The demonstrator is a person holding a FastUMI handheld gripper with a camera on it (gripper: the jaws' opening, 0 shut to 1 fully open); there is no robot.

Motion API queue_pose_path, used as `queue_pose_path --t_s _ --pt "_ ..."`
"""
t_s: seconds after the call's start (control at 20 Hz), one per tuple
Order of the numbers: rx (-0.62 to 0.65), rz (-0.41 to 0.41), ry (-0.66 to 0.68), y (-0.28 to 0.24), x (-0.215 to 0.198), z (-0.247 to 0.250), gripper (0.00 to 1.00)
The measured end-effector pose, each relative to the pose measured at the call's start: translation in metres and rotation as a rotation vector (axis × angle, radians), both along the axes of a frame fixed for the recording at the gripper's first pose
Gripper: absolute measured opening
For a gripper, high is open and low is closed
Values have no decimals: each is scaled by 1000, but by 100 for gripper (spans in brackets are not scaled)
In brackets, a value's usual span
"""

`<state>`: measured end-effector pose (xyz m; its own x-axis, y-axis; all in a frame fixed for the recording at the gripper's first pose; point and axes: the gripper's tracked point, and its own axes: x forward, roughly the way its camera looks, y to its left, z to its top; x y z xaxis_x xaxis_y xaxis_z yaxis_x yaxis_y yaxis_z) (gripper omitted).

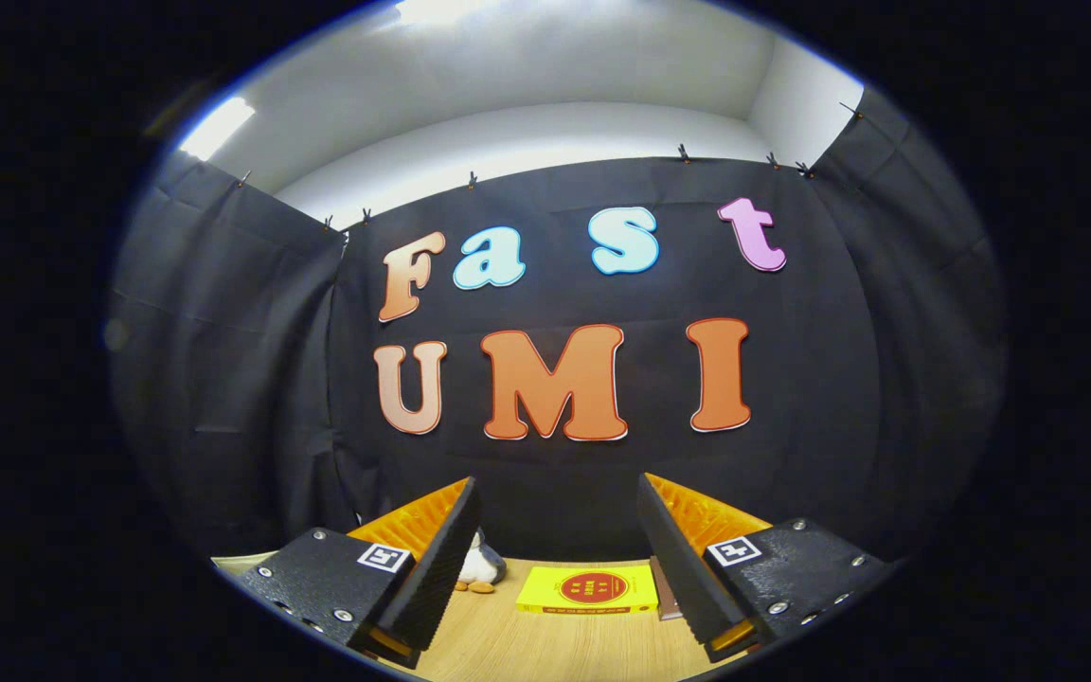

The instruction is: Open the storage box then place both shoes into the box .Put the left shoe in first, then the right shoe, with the right side of both shoes facing outward in a uniform manner.

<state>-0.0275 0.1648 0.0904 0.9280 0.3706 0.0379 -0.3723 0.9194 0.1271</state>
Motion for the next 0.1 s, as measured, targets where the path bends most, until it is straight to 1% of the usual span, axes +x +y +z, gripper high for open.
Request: queue_pose_path --t_s 0.05,0.1 --pt "-5 -2 0 -2 1 -1 98" --pt "-7 -5 3 -2 -7 1 98"
